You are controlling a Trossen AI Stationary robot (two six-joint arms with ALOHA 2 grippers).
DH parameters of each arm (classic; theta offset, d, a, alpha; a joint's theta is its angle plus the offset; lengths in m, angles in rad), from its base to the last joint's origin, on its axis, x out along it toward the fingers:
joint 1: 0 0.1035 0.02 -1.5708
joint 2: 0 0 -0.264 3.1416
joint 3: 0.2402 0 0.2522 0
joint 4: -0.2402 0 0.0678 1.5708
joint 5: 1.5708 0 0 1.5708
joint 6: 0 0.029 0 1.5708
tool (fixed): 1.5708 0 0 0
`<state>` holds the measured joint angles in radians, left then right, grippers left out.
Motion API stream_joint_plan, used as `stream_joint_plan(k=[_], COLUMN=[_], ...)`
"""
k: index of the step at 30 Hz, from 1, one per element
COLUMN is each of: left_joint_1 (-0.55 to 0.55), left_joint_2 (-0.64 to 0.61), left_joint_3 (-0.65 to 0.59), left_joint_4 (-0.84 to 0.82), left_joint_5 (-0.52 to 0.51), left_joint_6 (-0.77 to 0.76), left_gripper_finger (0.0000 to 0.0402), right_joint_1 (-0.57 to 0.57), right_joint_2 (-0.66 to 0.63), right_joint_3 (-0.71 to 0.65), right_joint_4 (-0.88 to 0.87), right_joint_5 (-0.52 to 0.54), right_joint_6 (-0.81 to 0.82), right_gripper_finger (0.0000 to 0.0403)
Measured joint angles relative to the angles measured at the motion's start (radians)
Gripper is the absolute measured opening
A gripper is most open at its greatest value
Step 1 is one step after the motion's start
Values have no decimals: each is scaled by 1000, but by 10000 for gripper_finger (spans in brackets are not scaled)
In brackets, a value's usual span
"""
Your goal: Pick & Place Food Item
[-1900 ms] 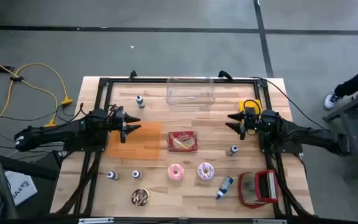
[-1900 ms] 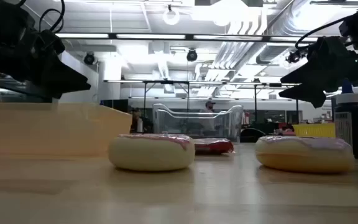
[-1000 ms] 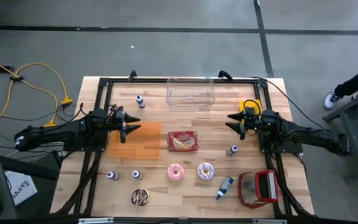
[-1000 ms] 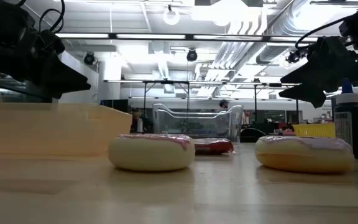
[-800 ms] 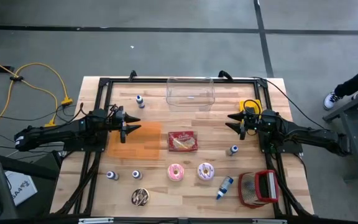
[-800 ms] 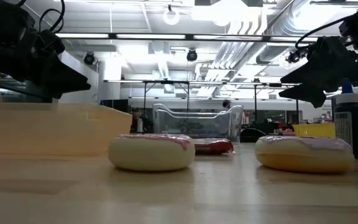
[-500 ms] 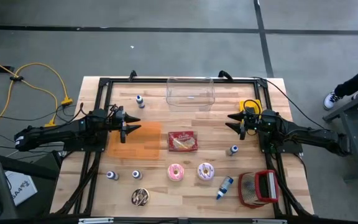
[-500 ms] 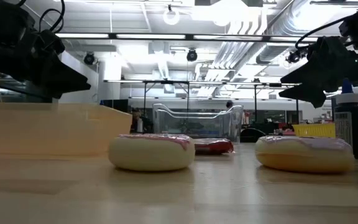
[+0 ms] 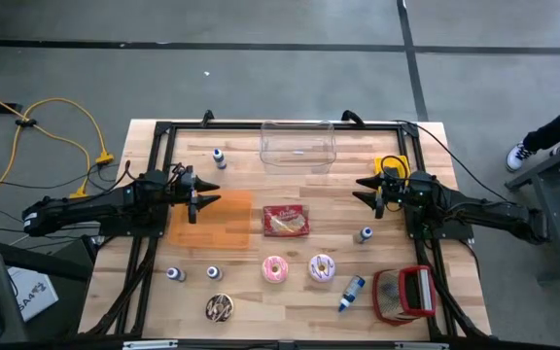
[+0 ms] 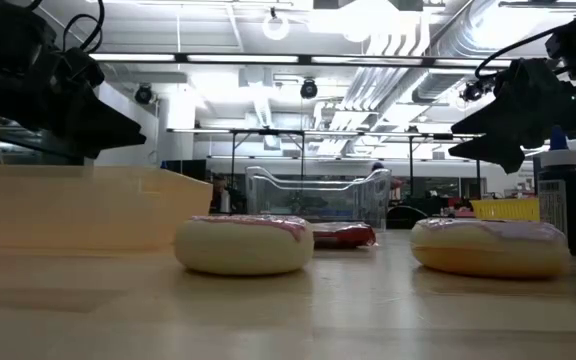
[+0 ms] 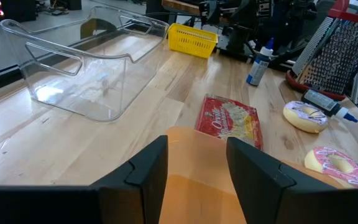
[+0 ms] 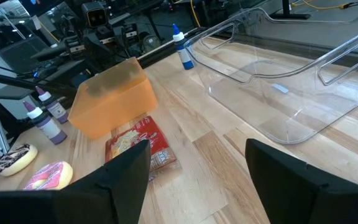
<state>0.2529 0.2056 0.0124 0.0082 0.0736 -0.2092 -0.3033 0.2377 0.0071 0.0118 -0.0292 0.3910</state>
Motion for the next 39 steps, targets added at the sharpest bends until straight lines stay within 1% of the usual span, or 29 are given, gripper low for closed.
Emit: stream_joint_plan(k=[32,39], left_joint_1=[0,-2], left_joint_2=[0,0], left_joint_3=[0,0], left_joint_4=[0,0], left_joint_5=[0,1], left_joint_6=[0,69], left_gripper_finger=[158,158], right_joint_1=[0,0], right_joint_2=[0,0], right_joint_3=[0,0], right_joint_4=[0,0], right_joint_5=[0,0], right_joint_6=[0,0], right_gripper_finger=[250,250])
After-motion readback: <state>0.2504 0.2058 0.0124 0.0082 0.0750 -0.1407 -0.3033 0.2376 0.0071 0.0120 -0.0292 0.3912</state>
